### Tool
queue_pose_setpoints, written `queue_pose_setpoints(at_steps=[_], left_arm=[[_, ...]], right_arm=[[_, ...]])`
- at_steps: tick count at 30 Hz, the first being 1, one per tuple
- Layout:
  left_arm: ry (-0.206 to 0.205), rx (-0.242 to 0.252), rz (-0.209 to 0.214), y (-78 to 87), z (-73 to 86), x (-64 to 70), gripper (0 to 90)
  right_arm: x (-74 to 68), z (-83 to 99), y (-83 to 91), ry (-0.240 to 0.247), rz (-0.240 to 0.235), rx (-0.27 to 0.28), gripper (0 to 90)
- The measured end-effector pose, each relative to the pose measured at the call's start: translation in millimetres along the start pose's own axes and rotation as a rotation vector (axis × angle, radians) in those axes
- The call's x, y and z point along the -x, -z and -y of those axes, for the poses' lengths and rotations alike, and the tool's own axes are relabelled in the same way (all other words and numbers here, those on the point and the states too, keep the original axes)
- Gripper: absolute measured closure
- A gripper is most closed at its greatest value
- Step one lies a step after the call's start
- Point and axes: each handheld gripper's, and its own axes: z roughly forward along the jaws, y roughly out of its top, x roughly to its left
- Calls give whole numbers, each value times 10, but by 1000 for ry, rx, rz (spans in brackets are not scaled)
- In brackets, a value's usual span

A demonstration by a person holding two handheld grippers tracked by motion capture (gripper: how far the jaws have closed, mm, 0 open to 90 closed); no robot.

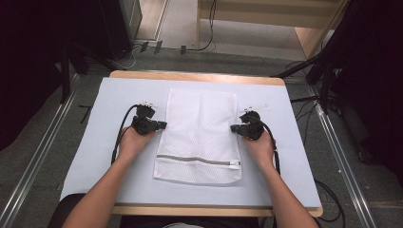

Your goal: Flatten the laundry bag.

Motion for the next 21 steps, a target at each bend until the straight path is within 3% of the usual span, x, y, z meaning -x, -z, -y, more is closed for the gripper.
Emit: queue_pose_setpoints(at_steps=[7, 10, 14, 19, 21], left_arm=[[32, 30, -32, 137, 20, -148, 900], [52, 31, -21, 151, 40, -224, 900], [60, 25, -3, 138, 40, -221, 896], [30, 35, -9, 213, 39, -189, 753], [30, 34, 8, 243, 35, -181, 710]], right_arm=[[-65, -139, -120, 16, -9, 14, 892], [-99, -190, -165, 27, -12, 14, 891], [-101, -206, -199, 35, -29, 2, 830], [-71, -210, -76, 30, -55, 13, 722], [-74, -193, -29, 31, -62, 16, 707]])
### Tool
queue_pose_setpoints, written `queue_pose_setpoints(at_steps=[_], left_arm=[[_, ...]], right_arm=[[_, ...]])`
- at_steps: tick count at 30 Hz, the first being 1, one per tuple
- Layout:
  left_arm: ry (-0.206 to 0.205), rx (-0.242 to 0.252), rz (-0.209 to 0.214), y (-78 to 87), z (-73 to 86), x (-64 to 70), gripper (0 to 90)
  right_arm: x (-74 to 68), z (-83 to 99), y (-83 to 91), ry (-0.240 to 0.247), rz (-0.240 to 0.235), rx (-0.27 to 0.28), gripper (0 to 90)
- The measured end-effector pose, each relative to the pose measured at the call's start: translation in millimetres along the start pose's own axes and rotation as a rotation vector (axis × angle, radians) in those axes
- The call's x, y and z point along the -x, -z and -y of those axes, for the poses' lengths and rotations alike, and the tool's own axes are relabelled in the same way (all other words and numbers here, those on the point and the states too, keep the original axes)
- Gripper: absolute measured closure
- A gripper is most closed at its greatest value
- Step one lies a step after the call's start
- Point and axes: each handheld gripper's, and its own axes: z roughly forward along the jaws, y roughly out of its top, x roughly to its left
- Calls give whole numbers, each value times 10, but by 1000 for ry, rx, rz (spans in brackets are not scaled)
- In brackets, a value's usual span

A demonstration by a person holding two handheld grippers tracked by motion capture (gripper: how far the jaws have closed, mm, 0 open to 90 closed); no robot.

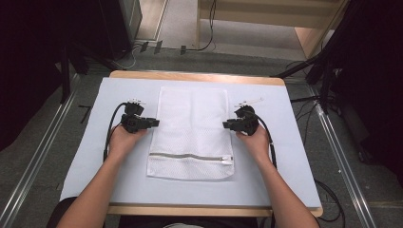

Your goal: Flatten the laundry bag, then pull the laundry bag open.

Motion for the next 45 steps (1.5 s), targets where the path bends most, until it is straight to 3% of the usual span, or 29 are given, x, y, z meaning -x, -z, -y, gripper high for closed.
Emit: queue_pose_setpoints(at_steps=[11, 18, 26, 31, 39, 45], left_arm=[[-57, 7, 73, 109, -48, 129, 522], [-106, 7, 120, 76, -106, 265, 491], [-152, -42, 149, -41, -91, 483, 465], [-167, -42, 178, -49, -81, 585, 442], [-191, -36, 197, -16, -10, 702, 438], [-219, -40, 203, -37, 33, 834, 437]], right_arm=[[-119, 106, 154, 30, -44, 6, 632], [-253, 276, 369, 72, -88, 59, 613], [-320, 549, 527, 94, -122, 43, 604], [-343, 687, 600, 94, -136, 37, 604], [-409, 731, 614, 113, -135, 32, 612], [-463, 728, 572, 116, -151, 3, 718]])
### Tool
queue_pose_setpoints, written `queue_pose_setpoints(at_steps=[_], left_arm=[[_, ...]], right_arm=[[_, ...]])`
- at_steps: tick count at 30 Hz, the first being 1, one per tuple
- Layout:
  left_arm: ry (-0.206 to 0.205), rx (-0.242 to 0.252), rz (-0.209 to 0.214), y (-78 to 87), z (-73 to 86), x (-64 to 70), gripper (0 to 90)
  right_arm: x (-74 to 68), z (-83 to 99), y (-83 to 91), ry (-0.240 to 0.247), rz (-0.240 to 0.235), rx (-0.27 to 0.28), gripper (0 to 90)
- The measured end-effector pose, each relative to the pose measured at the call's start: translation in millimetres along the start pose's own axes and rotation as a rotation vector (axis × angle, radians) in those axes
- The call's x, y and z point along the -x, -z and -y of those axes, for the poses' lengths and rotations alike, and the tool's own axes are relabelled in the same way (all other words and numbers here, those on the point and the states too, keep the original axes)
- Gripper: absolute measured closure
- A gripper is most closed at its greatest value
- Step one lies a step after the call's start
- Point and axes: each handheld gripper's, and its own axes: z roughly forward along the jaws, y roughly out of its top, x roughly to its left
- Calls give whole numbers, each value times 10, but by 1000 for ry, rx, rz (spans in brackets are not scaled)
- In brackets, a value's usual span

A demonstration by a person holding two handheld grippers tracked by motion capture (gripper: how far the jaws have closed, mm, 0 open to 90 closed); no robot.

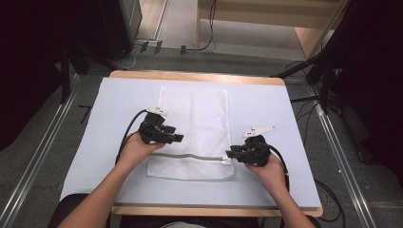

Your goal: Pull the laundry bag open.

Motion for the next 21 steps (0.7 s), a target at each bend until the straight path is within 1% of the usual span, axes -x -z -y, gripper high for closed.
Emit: queue_pose_setpoints(at_steps=[1, 3, 4, 5, 7, 8, 9, 13, 15, 17, 18, 21], left_arm=[[-8, -3, 2, -14, 3, 26, 437], [-19, -7, 9, -33, 3, 59, 437], [-15, -5, 12, -45, -1, 82, 437], [-18, -5, 15, -48, -3, 86, 437], [-16, 0, 25, -66, -10, 114, 437], [-24, -3, 29, -80, -14, 136, 437], [-30, -5, 30, -90, -16, 149, 438], [-49, -18, 32, -138, -35, 220, 438], [-60, -21, 36, -155, -43, 241, 438], [-59, -18, 37, -175, -49, 262, 438], [-65, -25, 39, -181, -52, 265, 438], [-67, -30, 41, -210, -56, 280, 437]], right_arm=[[-4, -3, -4, 2, -3, -3, 734], [-23, -6, -22, -5, -11, -18, 793], [-20, -6, -32, 6, -15, -26, 801], [-28, -6, -41, 2, -8, -37, 831], [-25, -7, -52, 5, -6, -44, 864], [-19, -8, -56, 6, -6, -50, 888], [-18, -9, -59, -4, 9, -53, 900], [31, 9, -87, -23, 24, -76, 900], [54, 15, -110, -38, 19, -87, 900], [81, 20, -134, -41, 8, -91, 900], [84, 23, -139, -46, 10, -96, 900], [95, 37, -161, -49, -2, -103, 900]])
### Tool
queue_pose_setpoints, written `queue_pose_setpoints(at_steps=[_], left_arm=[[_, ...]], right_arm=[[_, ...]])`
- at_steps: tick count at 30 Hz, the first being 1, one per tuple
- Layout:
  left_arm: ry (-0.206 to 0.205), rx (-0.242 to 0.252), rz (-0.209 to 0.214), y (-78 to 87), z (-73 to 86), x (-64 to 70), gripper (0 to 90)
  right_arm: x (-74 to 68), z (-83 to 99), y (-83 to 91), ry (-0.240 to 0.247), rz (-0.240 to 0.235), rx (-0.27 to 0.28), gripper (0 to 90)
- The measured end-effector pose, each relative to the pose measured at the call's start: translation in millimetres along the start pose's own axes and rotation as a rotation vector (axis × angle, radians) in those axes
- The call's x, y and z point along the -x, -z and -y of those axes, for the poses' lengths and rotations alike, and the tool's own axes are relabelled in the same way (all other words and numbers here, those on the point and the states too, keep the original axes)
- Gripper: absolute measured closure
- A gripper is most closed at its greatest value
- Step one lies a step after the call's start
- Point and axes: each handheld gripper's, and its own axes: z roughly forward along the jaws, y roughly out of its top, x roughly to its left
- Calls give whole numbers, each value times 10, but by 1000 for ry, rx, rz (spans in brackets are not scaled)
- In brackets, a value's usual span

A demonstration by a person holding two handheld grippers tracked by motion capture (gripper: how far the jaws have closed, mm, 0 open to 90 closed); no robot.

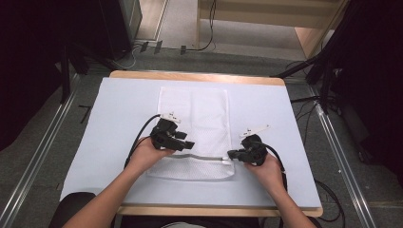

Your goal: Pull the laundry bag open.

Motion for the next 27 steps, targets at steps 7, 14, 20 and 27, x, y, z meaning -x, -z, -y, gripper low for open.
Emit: queue_pose_setpoints(at_steps=[7, 14, 20, 27], left_arm=[[-13, -14, 6, -47, -14, 39, 438], [-19, -13, 11, -73, -14, 65, 439], [-29, -28, 17, -115, -6, 97, 440], [-71, -56, 23, -220, 34, 186, 538]], right_arm=[[-53, 5, 12, 8, -19, 0, 900], [-117, -7, -17, 20, -35, -13, 900], [-180, -25, -46, 37, -59, -11, 900], [-174, -14, -83, 19, -56, -35, 900]])
